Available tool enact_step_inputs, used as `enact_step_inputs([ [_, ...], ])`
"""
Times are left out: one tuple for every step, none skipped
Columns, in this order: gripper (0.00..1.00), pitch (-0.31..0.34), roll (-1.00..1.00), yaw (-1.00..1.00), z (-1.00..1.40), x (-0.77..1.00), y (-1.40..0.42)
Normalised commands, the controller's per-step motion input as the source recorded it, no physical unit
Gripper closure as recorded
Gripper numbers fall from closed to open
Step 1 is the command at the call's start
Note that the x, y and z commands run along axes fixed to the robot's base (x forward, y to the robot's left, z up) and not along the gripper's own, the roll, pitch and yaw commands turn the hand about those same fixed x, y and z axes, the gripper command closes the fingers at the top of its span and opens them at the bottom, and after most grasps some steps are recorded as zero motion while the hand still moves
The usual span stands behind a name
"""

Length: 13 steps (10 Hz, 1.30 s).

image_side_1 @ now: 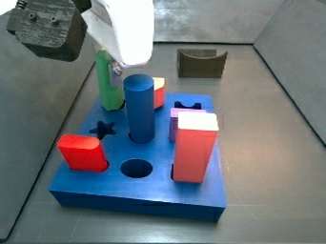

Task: Pick up the hexagon object. Move up. Move to above the board. Insert the hexagon object.
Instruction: Insert the hexagon object.

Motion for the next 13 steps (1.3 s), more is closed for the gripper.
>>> enact_step_inputs([
  [1.0, -0.133, 0.12, 0.55, -0.29, -0.15, -0.07],
  [1.0, -0.161, 0.1, 0.51, -0.29, -0.2, -0.03],
  [1.0, -0.086, 0.0, 0.27, -0.3, 0.0, -0.04],
  [1.0, 0.0, 0.0, 0.0, -0.1, 0.0, 0.0],
  [1.0, 0.0, 0.0, -0.13, -0.06, 0.06, -0.01],
  [1.0, 0.0, 0.0, -0.14, -0.11, 0.24, -0.07],
  [1.0, 0.037, 0.0, -0.17, -0.18, 0.27, 0.0],
  [1.0, 0.073, 0.0, -0.25, -0.21, 0.22, 0.01],
  [1.0, 0.084, 0.03, -0.23, -0.2, 0.16, 0.05],
  [1.0, 0.054, 0.04, -0.17, -0.19, 0.0, 0.11],
  [1.0, 0.003, 0.04, -0.08, -0.23, -0.09, 0.09],
  [1.0, 0.0, 0.07, 0.0, -0.27, -0.17, 0.06],
  [1.0, -0.013, 0.09, 0.0, -0.34, -0.2, 0.01],
])
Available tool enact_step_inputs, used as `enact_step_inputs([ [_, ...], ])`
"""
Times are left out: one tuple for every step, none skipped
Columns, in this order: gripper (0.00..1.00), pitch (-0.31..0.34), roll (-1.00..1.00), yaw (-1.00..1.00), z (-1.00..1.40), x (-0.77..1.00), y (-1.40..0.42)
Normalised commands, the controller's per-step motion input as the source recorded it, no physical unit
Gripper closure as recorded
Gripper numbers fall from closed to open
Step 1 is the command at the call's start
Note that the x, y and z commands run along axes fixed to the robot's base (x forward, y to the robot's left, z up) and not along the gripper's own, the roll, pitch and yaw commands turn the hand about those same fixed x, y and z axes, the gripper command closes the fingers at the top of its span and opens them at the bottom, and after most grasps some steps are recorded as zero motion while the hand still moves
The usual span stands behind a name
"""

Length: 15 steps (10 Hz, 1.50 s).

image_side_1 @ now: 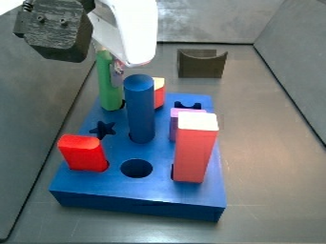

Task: Pick up the hexagon object. Move up. Move to above the board. Insert the hexagon object.
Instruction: Insert the hexagon object.

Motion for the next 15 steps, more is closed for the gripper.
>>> enact_step_inputs([
  [1.0, -0.094, 0.09, 0.0, -0.59, -0.18, 0.0],
  [1.0, -0.107, 0.1, 0.0, -0.78, -0.11, -0.02],
  [1.0, -0.076, 0.07, 0.0, -0.71, 0.0, -0.04],
  [1.0, 0.0, 0.03, -0.09, -0.4, 0.15, 0.0],
  [1.0, 0.011, 0.1, -0.13, -0.22, 0.14, 0.0],
  [1.0, 0.0, 0.24, -0.07, -0.27, 0.0, 0.0],
  [1.0, -0.214, 0.32, 0.0, -0.33, -0.17, 0.0],
  [1.0, -0.403, 0.22, -0.03, -0.3, -0.19, 0.0],
  [1.0, -0.344, 0.04, -0.1, -0.25, -0.06, 0.0],
  [1.0, -0.149, -0.05, -0.09, -0.06, -0.12, 0.0],
  [1.0, -0.079, 0.0, -0.07, -0.01, -0.15, 0.03],
  [1.0, -0.134, -0.08, -0.13, 0.0, -0.19, 0.0],
  [1.0, -0.314, -0.09, -0.25, 0.0, -0.17, 0.0],
  [1.0, -0.417, -0.05, -0.3, 0.01, 0.0, -0.01],
  [1.0, -0.311, 0.02, -0.23, 0.07, 0.0, -0.01],
])
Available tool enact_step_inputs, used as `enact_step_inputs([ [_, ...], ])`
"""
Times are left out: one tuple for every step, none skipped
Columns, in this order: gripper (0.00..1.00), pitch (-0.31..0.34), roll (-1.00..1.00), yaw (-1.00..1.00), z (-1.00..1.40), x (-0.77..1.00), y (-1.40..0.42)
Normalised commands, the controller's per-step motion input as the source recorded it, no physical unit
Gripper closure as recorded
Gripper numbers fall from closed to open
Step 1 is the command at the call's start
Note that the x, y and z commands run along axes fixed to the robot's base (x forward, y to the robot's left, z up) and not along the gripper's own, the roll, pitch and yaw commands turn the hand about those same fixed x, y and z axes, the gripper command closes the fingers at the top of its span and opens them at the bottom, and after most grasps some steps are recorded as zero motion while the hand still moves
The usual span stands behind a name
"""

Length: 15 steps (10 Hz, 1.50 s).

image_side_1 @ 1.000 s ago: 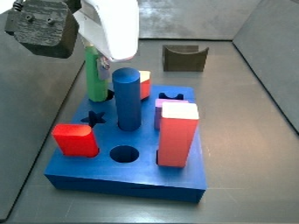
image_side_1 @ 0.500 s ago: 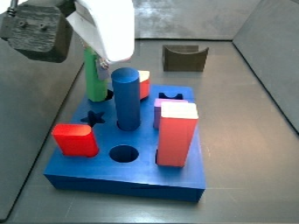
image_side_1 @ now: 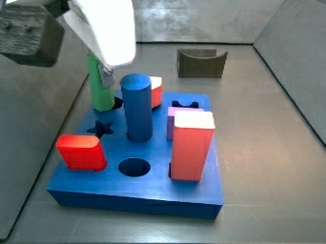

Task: Pick up the hexagon object. Move up. Move to above the board. Insert the hexagon object.
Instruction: Insert the hexagon object.

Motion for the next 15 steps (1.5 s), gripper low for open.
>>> enact_step_inputs([
  [1.0, -0.129, 0.09, -0.23, 0.02, 0.0, 0.0],
  [1.0, -0.163, 0.11, -0.21, 0.0, 0.0, -0.02],
  [1.0, -0.067, 0.39, -0.18, 0.0, 0.03, -0.1],
  [1.0, 0.0, 0.5, -0.06, 0.0, 0.13, -0.09],
  [1.0, 0.0, 0.47, -0.05, -0.06, 0.17, -0.01],
  [1.0, -0.08, 0.37, -0.08, -0.09, 0.08, 0.0],
  [1.0, -0.107, 0.27, -0.13, -0.07, 0.13, 0.0],
  [1.0, -0.054, 0.06, -0.09, -0.06, 0.06, 0.0],
  [1.0, -0.03, 0.0, -0.07, -0.14, 0.03, 0.0],
  [1.0, -0.05, 0.0, -0.09, -0.29, 0.15, 0.0],
  [1.0, -0.034, -0.01, -0.08, -0.37, 0.29, 0.0],
  [1.0, -0.019, 0.0, -0.07, -0.41, 0.31, 0.0],
  [1.0, -0.006, -0.01, -0.05, -0.45, 0.34, 0.02],
  [1.0, 0.0, 0.0, -0.19, -0.48, 0.35, 0.05],
  [1.0, 0.041, 0.04, -0.33, -0.31, 0.02, 0.11],
])
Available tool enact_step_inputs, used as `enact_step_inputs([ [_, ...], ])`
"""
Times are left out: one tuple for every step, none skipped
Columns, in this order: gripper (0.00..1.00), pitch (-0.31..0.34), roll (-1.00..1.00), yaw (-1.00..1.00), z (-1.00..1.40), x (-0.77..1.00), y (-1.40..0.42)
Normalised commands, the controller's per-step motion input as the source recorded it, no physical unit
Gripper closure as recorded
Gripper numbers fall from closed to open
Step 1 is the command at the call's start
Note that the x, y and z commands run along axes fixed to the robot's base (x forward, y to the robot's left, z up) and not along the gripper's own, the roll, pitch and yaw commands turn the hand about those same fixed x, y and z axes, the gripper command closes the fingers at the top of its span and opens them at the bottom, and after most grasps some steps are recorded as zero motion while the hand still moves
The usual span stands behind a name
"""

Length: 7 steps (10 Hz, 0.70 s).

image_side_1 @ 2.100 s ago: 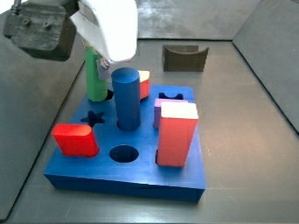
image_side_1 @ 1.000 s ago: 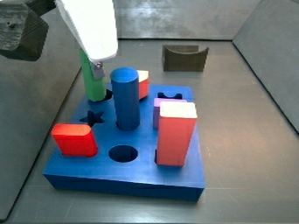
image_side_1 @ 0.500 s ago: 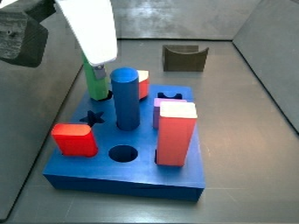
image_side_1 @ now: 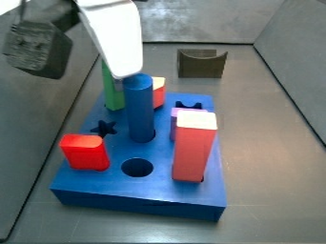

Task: Pick up the hexagon object. Move up. Move to above the board. Insert the hexagon object.
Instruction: Insert the hexagon object.

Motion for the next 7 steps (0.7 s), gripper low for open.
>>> enact_step_inputs([
  [1.0, 0.004, 0.03, -0.27, -0.44, 0.0, 0.09],
  [1.0, 0.004, 0.03, -0.25, -0.57, 0.04, 0.07],
  [1.0, 0.02, 0.0, -0.19, -0.56, 0.09, 0.05],
  [1.0, 0.0, 0.0, -0.13, -0.48, 0.07, 0.0],
  [1.0, -0.066, -0.09, -0.01, -0.13, 0.01, 0.07],
  [1.0, 0.0, -0.01, 0.0, -0.02, 0.0, 0.0],
  [1.0, 0.0, 0.0, 0.0, 0.0, 0.0, 0.0],
])
